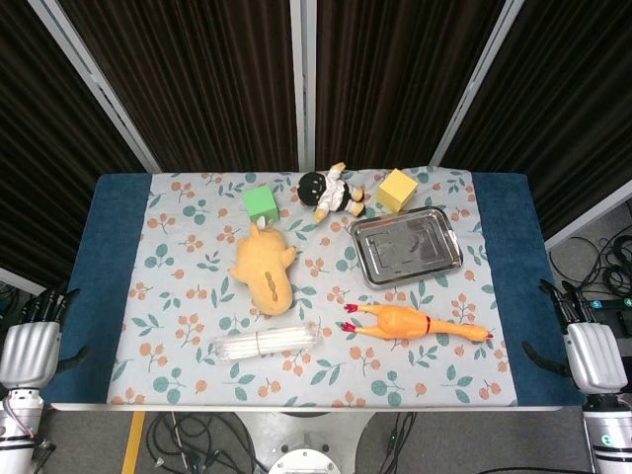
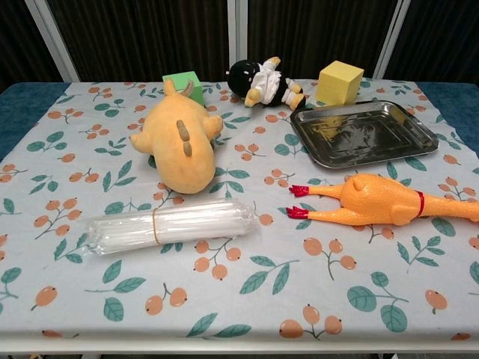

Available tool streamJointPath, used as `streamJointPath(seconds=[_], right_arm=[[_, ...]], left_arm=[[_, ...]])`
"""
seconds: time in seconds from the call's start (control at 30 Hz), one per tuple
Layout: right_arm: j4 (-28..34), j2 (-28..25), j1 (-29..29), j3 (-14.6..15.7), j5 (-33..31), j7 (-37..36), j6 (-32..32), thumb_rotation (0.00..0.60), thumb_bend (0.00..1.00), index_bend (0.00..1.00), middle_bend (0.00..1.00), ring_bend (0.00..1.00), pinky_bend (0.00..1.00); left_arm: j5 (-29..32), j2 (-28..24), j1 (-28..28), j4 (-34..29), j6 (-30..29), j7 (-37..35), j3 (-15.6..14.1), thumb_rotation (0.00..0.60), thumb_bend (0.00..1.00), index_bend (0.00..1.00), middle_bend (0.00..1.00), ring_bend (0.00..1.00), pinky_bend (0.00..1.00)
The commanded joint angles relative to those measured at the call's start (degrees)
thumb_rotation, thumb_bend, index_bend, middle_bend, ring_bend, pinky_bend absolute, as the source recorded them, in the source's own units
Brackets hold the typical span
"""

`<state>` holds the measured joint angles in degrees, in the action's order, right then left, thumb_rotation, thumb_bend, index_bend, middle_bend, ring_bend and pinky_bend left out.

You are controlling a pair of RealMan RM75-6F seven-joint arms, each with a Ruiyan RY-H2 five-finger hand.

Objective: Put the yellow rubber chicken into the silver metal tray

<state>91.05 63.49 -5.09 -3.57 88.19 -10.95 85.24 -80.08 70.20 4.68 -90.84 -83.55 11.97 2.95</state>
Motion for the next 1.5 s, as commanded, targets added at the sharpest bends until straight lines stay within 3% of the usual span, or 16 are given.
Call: streamJointPath(seconds=[0.03, 0.33, 0.53, 0.83, 1.2, 1.5], right_arm=[[0.1, -0.2, 0.0, 0.1, 0.0, -0.3, -0.2, 0.600, 0.15, 0.00, 0.18, 0.05, 0.18], [-0.2, 0.3, -1.6, 0.7, 1.2, 0.9, -2.7, 0.600, 0.15, 0.00, 0.25, 0.15, 0.27], [-0.8, 2.8, -6.4, 0.7, 0.8, 6.4, -10.6, 0.600, 0.13, 0.06, 0.27, 0.19, 0.31], [-7.1, 11.5, -12.9, 0.9, -4.1, 16.6, -23.4, 0.600, 0.10, 0.18, 0.30, 0.20, 0.33], [-15.3, 17.8, -16.7, 0.7, -7.1, 18.1, -28.8, 0.600, 0.19, 0.27, 0.36, 0.25, 0.37], [-18.3, 20.3, -18.4, 1.5, -6.9, 18.3, -30.4, 0.600, 0.23, 0.36, 0.41, 0.30, 0.42]], left_arm=[[-0.1, -0.2, -0.1, -0.3, 0.1, -0.4, -0.2, 0.600, 0.18, 0.19, 0.14, 0.11, 0.16], [0.3, 0.0, -0.3, -0.7, -0.1, 1.1, -0.3, 0.600, 0.18, 0.19, 0.14, 0.11, 0.16], [0.3, -0.1, -0.5, -0.7, -0.2, 0.8, -0.4, 0.600, 0.18, 0.19, 0.14, 0.11, 0.16], [1.3, -0.2, -0.8, -0.7, 1.0, -0.3, -0.9, 0.600, 0.18, 0.19, 0.14, 0.11, 0.16], [1.5, -0.2, -0.7, -0.1, 1.8, -1.6, -0.9, 0.600, 0.18, 0.19, 0.14, 0.11, 0.16], [2.0, -0.7, -0.8, -0.3, 2.6, -2.7, -1.1, 0.600, 0.18, 0.21, 0.14, 0.11, 0.16]])
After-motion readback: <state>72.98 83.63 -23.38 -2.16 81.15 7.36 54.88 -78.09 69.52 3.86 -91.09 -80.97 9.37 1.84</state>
